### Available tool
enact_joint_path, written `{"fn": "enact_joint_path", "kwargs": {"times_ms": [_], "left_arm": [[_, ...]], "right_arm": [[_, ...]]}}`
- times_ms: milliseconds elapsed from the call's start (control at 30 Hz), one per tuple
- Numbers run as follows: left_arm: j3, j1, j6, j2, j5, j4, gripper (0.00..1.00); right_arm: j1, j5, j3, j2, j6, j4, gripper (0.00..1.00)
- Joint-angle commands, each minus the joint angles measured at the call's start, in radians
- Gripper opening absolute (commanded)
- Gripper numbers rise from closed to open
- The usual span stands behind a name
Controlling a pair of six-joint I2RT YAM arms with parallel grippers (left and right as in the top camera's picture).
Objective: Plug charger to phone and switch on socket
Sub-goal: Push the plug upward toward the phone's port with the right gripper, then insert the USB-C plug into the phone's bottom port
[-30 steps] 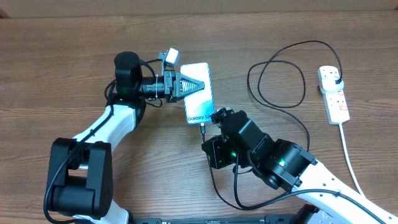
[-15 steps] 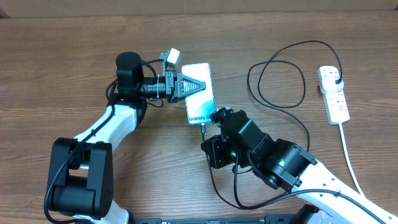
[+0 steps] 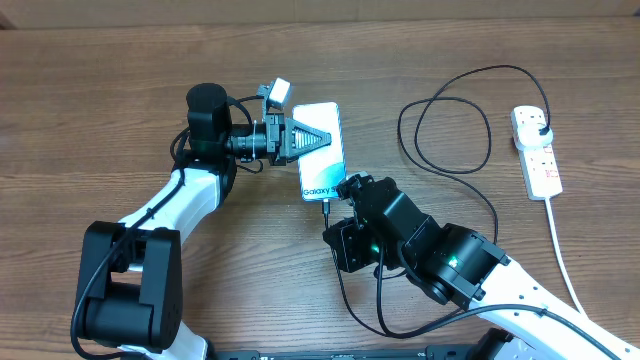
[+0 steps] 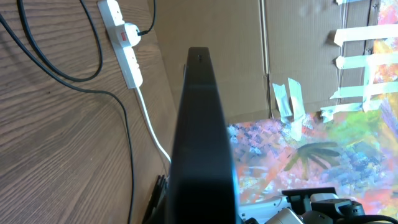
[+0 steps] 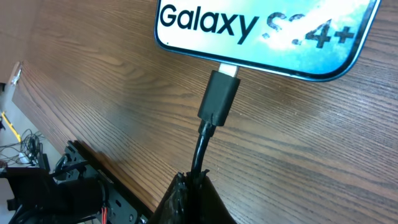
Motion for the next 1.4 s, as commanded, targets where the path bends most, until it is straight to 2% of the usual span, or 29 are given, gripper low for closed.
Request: {"fn": "enact_joint_path", "kwargs": {"times_ms": [0,733,1133,1367], "left_arm": [[0.027,-0.009,-0.007,-0.005,0.07,0.005,0.04],[0.027,-0.009,0.001,-0.005,0.14,0.005,0.04],[0.027,-0.009,0.004,-0.005,0.105,0.005,0.04],[0.027,-0.009,0.063,-0.005,0.072,0.005,0.04]], "right_arm": [[0.002,0.055,0.001,0.002,-0.015,0.036,0.04],[0.002,0.138,0.001,0.002,-0.015,0.092,0.05],[0.002,0.165,0.001,0.002,-0.014,0.092,0.21],[0.002,0.121,0.002,-0.003,-0.015,0.091,0.24]]}}
